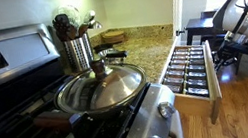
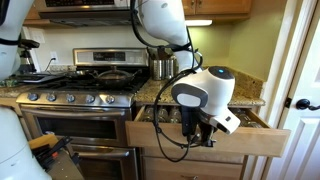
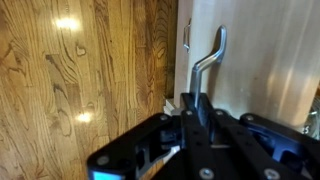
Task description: Open the topmost drawer fully
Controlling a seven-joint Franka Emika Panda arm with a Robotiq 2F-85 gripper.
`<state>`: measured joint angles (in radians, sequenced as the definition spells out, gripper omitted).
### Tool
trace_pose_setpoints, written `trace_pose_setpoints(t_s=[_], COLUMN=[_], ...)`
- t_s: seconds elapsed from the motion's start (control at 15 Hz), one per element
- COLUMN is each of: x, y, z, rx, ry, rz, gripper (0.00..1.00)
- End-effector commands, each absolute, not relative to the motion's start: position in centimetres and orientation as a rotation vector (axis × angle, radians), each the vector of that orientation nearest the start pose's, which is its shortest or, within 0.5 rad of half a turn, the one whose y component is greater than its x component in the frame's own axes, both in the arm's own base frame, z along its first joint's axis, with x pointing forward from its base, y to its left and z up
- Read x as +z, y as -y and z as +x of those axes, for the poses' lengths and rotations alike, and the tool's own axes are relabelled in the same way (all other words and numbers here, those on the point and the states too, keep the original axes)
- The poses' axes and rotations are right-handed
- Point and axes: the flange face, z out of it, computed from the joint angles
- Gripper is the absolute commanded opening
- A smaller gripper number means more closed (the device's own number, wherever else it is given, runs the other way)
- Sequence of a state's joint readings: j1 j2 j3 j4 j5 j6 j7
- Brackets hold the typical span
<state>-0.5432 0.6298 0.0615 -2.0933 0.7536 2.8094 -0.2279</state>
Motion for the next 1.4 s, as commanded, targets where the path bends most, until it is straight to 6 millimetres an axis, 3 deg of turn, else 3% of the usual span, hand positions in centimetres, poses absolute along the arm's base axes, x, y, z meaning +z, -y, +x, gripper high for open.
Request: trace_pose_setpoints(t_s=[0.0, 0.67, 0.93, 1.33], x=[9.1, 7.3, 6.6, 7.1], y=[31.5, 35.9, 37.5, 39.4], z=[42.9, 36.0, 34.1, 31.7], rx=[-0.195, -0.075, -0.029, -0.015], ry=[-1.38, -1.411, -1.431, -1.446], rz=[-2.607, -2.657, -2.633, -2.624], gripper=[0.04, 0.04, 0.04, 0.04])
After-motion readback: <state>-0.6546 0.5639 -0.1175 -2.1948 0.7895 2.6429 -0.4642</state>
